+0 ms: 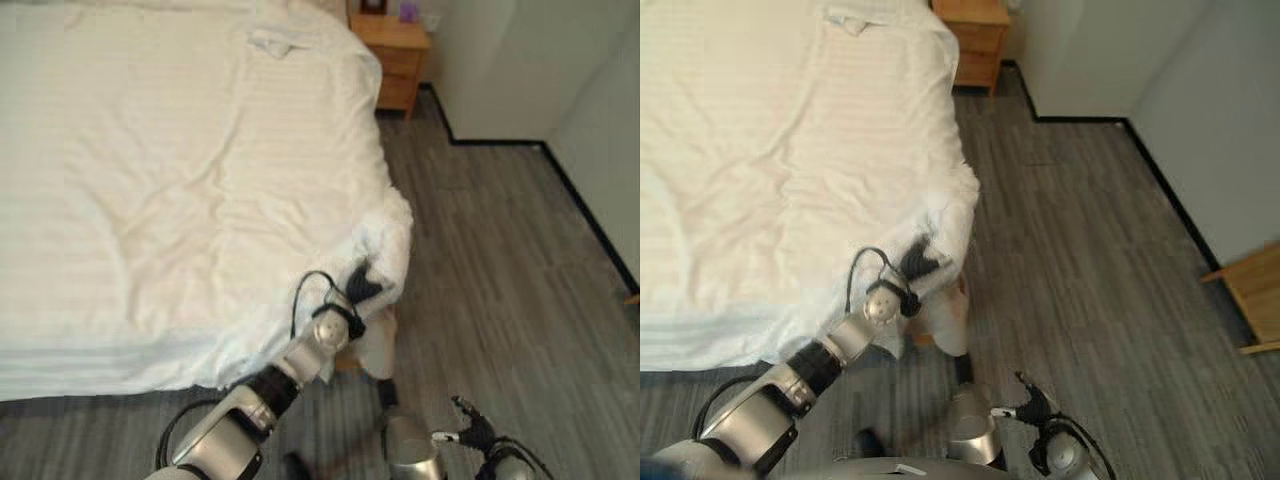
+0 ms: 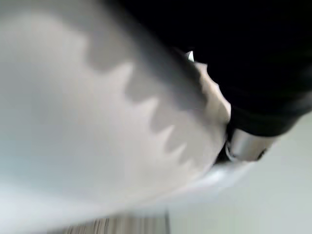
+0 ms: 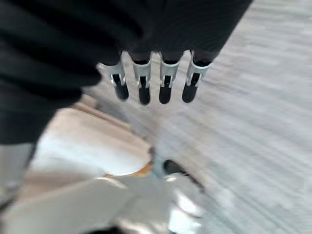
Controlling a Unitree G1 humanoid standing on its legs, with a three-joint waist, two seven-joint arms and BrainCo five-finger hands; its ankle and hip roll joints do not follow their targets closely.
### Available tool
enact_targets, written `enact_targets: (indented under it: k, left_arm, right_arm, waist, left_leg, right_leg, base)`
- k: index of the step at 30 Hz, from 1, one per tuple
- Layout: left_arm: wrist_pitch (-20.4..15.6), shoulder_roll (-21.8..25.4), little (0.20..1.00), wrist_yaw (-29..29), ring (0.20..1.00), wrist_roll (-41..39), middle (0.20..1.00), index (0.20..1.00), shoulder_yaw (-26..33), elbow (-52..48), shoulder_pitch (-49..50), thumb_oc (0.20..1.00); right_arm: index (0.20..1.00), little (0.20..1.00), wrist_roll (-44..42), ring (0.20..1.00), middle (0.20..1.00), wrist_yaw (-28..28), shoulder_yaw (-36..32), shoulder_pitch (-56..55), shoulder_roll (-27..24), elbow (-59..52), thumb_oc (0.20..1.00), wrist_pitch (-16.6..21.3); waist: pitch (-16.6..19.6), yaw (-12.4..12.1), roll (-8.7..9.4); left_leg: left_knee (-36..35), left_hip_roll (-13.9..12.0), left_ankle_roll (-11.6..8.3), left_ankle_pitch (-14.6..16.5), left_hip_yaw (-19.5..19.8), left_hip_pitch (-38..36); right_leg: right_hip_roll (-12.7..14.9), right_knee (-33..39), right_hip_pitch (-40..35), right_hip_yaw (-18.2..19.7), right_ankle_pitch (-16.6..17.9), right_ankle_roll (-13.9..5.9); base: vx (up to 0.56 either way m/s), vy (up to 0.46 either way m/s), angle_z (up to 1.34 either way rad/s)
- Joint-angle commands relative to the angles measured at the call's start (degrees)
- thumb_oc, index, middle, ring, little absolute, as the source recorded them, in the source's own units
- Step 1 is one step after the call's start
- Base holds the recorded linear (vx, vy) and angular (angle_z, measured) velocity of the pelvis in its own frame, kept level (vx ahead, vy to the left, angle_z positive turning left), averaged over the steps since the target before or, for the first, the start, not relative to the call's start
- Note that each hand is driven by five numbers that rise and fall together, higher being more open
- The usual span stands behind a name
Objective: Making the bed.
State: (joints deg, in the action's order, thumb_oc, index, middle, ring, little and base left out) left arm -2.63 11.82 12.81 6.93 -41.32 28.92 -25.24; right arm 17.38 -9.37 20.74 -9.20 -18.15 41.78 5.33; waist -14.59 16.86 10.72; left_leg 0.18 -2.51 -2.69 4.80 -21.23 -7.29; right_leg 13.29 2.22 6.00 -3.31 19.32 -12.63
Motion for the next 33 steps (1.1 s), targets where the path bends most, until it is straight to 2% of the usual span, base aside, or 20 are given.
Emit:
enact_targets:
  k: [1,3,5,9,11,12,15,16,18,19,20,23,24,25,26,27,29,31,32,33]
  left_arm:
    - [-4.7,-6.6,1.000,-6.6,1.000,-4.7,1.000,1.000,-2.1,-2.0,1.8,1.000]
    - [-4.5,-8.3,1.000,-8.6,1.000,-7.5,1.000,1.000,-6.8,0.1,4.4,1.000]
    - [-4.0,-9.5,1.000,-10.9,1.000,-9.3,1.000,1.000,-9.5,0.8,5.7,1.000]
    - [-4.4,-8.8,1.000,-15.6,1.000,-16.0,1.000,1.000,-13.5,-2.0,9.6,1.000]
    - [-4.0,-9.0,1.000,-17.1,1.000,-20.8,1.000,1.000,-13.8,-3.9,9.4,1.000]
    - [-4.1,-9.8,1.000,-17.9,1.000,-26.4,1.000,1.000,-15.0,-6.4,8.0,1.000]
    - [-5.0,-9.5,1.000,-16.7,1.000,-31.2,1.000,1.000,-14.6,-10.6,5.2,1.000]
    - [-7.0,-4.5,1.000,-14.1,1.000,-33.8,1.000,1.000,-8.4,-19.1,1.3,1.000]
    - [-7.5,-1.8,1.000,-13.2,1.000,-33.8,1.000,1.000,-5.3,-22.0,0.8,1.000]
    - [-8.0,0.8,1.000,-11.8,1.000,-33.7,1.000,1.000,-1.7,-24.4,0.9,1.000]
    - [-8.8,3.8,1.000,-10.4,1.000,-32.4,1.000,1.000,2.7,-26.7,1.9,1.000]
    - [-10.3,11.4,1.000,-7.5,1.000,-25.7,1.000,1.000,14.3,-29.0,8.9,1.000]
    - [-10.4,14.3,1.000,-7.2,1.000,-23.7,1.000,1.000,20.4,-27.7,13.5,1.000]
    - [-10.2,14.2,1.000,-7.2,1.000,-23.6,1.000,1.000,20.5,-27.9,13.8,1.000]
    - [-10.8,15.9,1.000,-7.4,1.000,-22.7,1.000,1.000,25.8,-26.5,17.4,1.000]
    - [-10.3,17.4,1.000,-6.0,1.000,-19.0,1.000,1.000,31.0,-22.4,21.9,1.000]
    - [-9.7,19.5,1.000,-4.5,1.000,-17.5,1.000,1.000,38.9,-15.8,27.5,1.000]
    - [-9.7,19.5,1.000,-4.6,1.000,-17.5,1.000,1.000,39.0,-15.8,27.5,1.000]
    - [-9.4,19.6,1.000,-3.8,1.000,-17.8,1.000,1.000,41.1,-12.2,28.9,1.000]
    - [-8.9,19.1,1.000,-2.8,1.000,-18.7,1.000,1.000,44.2,-8.8,31.7,1.000]
  right_arm:
    - [1.000,1.000,0.1,1.000,1.000,-0.9,2.9,2.6,-2.3,2.1,1.000,-0.7]
    - [1.000,1.000,-1.7,1.000,1.000,-2.6,2.8,4.5,-0.4,8.4,1.000,-1.8]
    - [1.000,1.000,-2.7,1.000,1.000,-3.3,2.8,6.0,0.7,12.9,1.000,-3.2]
    - [1.000,1.000,0.6,1.000,1.000,-6.4,4.8,8.7,2.9,17.5,1.000,-5.0]
    - [1.000,1.000,3.1,1.000,1.000,-7.0,4.0,8.4,1.6,17.9,1.000,-5.8]
    - [1.000,1.000,3.9,1.000,1.000,-8.4,2.8,7.9,-0.5,17.0,1.000,-6.0]
    - [1.000,1.000,3.5,1.000,1.000,-9.8,1.5,8.1,-2.6,15.1,1.000,-5.8]
    - [1.000,1.000,3.6,1.000,1.000,-12.0,0.0,9.2,-5.3,10.1,1.000,-4.8]
    - [1.000,1.000,3.9,1.000,1.000,-12.5,-0.5,9.9,-6.2,7.6,1.000,-4.3]
    - [0.837,0.837,3.7,0.837,0.837,-13.0,-0.9,10.5,-6.5,5.2,0.837,-4.0]
    - [0.200,0.200,3.7,0.200,0.200,-13.4,-1.7,11.0,-6.9,2.4,0.200,-3.4]
    - [0.200,0.200,5.5,0.200,0.200,-13.5,-2.2,14.0,-8.2,-6.1,0.200,-2.3]
    - [0.200,0.200,2.7,0.200,0.200,-8.8,-6.3,13.5,-14.1,-14.7,0.200,-0.1]
    - [0.200,0.200,2.6,0.200,0.200,-8.4,-6.5,13.0,-14.4,-15.4,0.200,-0.4]
    - [0.200,0.200,3.8,0.200,0.200,-8.1,-9.4,11.3,-17.1,-26.8,0.200,0.5]
    - [0.200,0.200,0.4,0.200,0.200,-6.3,-8.7,12.8,-16.1,-23.1,0.200,2.1]
    - [0.200,0.200,-6.0,0.200,0.200,-4.2,-7.6,18.4,-13.9,-23.3,0.200,2.1]
    - [0.200,0.200,-6.1,0.200,0.200,-4.2,-7.5,18.5,-13.8,-23.2,0.200,2.1]
    - [0.200,0.200,-11.6,0.200,0.200,-3.6,-6.6,21.3,-11.4,-21.8,0.200,3.2]
    - [0.200,0.200,-24.0,0.200,0.200,-3.4,-7.4,25.0,-6.7,-19.1,0.200,5.1]
  waist:
    - [-0.6,0.0,-7.00]
    - [1.5,-1.4,-6.88]
    - [1.9,-1.7,-6.97]
    - [2.9,-2.7,-7.62]
    - [3.6,-2.4,-7.52]
    - [4.0,-1.7,-7.59]
    - [4.1,-1.0,-7.81]
    - [4.4,-1.5,-8.09]
    - [4.6,-2.1,-8.05]
    - [4.7,-2.9,-8.07]
    - [4.7,-4.0,-8.18]
    - [5.2,-7.1,-7.97]
    - [5.7,-8.2,-7.40]
    - [6.0,-8.0,-7.52]
    - [6.0,-8.7,-7.37]
    - [6.2,-10.6,-7.59]
    - [6.8,-13.8,-8.06]
    - [6.9,-13.6,-7.98]
    - [7.0,-15.1,-8.31]
    - [7.3,-17.3,-9.15]
  left_leg:
    - [-3.2,-1.9,2.47,3.6,1.5,-4.2]
    - [-2.7,-1.3,2.53,3.2,0.4,-2.6]
    - [-1.5,-1.6,2.16,3.2,-0.3,-1.8]
    - [-1.1,-2.5,1.93,3.4,-3.2,-1.5]
    - [-2.1,-2.4,1.81,3.1,-3.9,-2.0]
    - [-2.8,-2.4,1.60,2.5,-4.2,-2.8]
    - [-3.5,-2.6,1.35,2.0,-4.0,-3.3]
    - [-4.5,-3.1,1.06,1.0,-3.1,-3.7]
    - [-4.7,-3.3,0.90,0.4,-2.5,-3.5]
    - [-4.9,-3.6,0.71,0.0,-1.9,-3.4]
    - [-4.9,-3.9,0.52,-0.1,-1.2,-3.3]
    - [-5.2,-4.8,-0.14,-1.1,0.8,-2.8]
    - [-5.2,-5.3,-0.71,-1.4,1.3,-2.7]
    - [-5.2,-5.3,-0.73,-1.6,1.5,-2.4]
    - [-5.2,-5.7,-1.21,-2.0,1.9,-2.2]
    - [-5.2,-6.2,-1.65,-2.8,3.4,-1.3]
    - [-5.2,-6.8,-2.40,-3.5,5.8,-0.2]
    - [-5.2,-6.8,-2.36,-3.7,5.9,0.2]
    - [-5.2,-6.9,-2.63,-4.1,6.8,0.4]
    - [-5.2,-7.1,-2.95,-4.7,7.9,0.9]
  right_leg:
    - [0.1,-8.9,0.4,-1.3,-12.8,0.57]
    - [0.8,-6.1,-5.8,-1.9,-13.8,0.79]
    - [1.0,-3.6,-6.1,-1.5,-13.4,-0.10]
    - [1.4,2.1,-6.6,-3.0,-12.4,-0.11]
    - [1.1,2.6,-6.6,-2.1,-12.4,-0.55]
    - [1.0,2.7,-6.6,-1.7,-12.1,-0.87]
    - [0.6,2.8,-6.7,-1.7,-12.9,-0.80]
    - [0.1,2.8,-7.3,-2.6,-14.1,-0.39]
    - [-0.1,2.8,-7.5,-3.2,-14.5,-0.06]
    - [-0.3,2.8,-7.9,-3.8,-14.8,0.21]
    - [-0.5,2.8,-8.4,-4.4,-15.3,0.43]
    - [-1.1,2.8,-9.7,-6.3,-16.2,1.31]
    - [-1.4,2.8,-10.3,-7.1,-16.6,1.41]
    - [-1.4,2.8,-10.1,-7.2,-16.5,1.51]
    - [-1.7,2.8,-10.3,-7.8,-16.7,1.55]
    - [-2.0,2.8,-10.7,-9.3,-17.1,2.09]
    - [-2.5,2.8,-11.6,-11.1,-18.2,2.74]
    - [-2.4,2.8,-11.3,-11.2,-18.1,2.80]
    - [-2.5,2.8,-11.7,-11.8,-18.5,3.10]
    - [-2.6,2.8,-12.3,-13.2,-18.9,3.37]
  base:
    - [-0.16,-0.008,-0.48]
    - [-0.19,-0.053,-0.45]
    - [-0.16,-0.108,-0.16]
    - [-0.07,-0.131,-0.53]
    - [0.02,-0.079,-1.11]
    - [0.04,-0.068,-0.40]
    - [0.01,-0.049,0.01]
    - [0.01,-0.055,-0.01]
    - [0.01,-0.072,0.01]
    - [0.03,-0.080,0.16]
    - [0.06,-0.080,0.30]
    - [0.09,-0.090,0.53]
    - [0.05,-0.081,0.46]
    - [0.06,-0.084,0.57]
    - [0.03,-0.098,0.62]
    - [0.06,-0.132,0.55]
    - [0.08,-0.129,0.60]
    - [0.04,-0.051,0.60]
    - [0.08,-0.078,0.92]
    - [0.11,-0.111,0.81]
